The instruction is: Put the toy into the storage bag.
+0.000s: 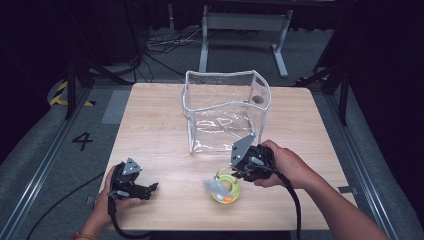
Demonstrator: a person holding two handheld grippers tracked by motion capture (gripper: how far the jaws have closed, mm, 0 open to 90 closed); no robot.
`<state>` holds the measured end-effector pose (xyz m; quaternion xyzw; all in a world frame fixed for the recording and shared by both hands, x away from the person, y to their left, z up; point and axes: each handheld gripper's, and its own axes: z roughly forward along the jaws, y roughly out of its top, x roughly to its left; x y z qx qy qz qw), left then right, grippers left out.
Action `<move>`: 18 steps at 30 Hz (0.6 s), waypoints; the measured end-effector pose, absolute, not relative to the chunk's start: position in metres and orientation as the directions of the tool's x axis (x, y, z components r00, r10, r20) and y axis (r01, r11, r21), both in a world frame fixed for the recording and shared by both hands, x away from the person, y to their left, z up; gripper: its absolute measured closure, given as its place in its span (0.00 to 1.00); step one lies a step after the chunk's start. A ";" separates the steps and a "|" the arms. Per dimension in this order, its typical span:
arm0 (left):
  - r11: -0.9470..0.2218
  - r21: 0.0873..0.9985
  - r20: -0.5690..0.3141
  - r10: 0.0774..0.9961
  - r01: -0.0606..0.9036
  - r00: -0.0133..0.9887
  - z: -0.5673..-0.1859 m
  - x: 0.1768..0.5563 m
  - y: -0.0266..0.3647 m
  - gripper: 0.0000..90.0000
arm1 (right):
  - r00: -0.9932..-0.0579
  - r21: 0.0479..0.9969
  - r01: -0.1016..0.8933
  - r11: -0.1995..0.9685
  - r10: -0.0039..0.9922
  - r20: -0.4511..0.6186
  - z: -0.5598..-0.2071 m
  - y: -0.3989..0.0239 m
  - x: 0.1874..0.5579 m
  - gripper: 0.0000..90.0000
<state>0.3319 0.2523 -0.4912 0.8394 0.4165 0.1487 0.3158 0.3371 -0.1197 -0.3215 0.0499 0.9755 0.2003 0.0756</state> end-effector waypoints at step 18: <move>-0.453 0.654 -0.014 0.793 0.606 0.608 -0.491 0.332 0.252 0.01 | -0.975 0.358 0.078 0.931 0.145 -0.166 -0.304 -0.132 0.339 0.98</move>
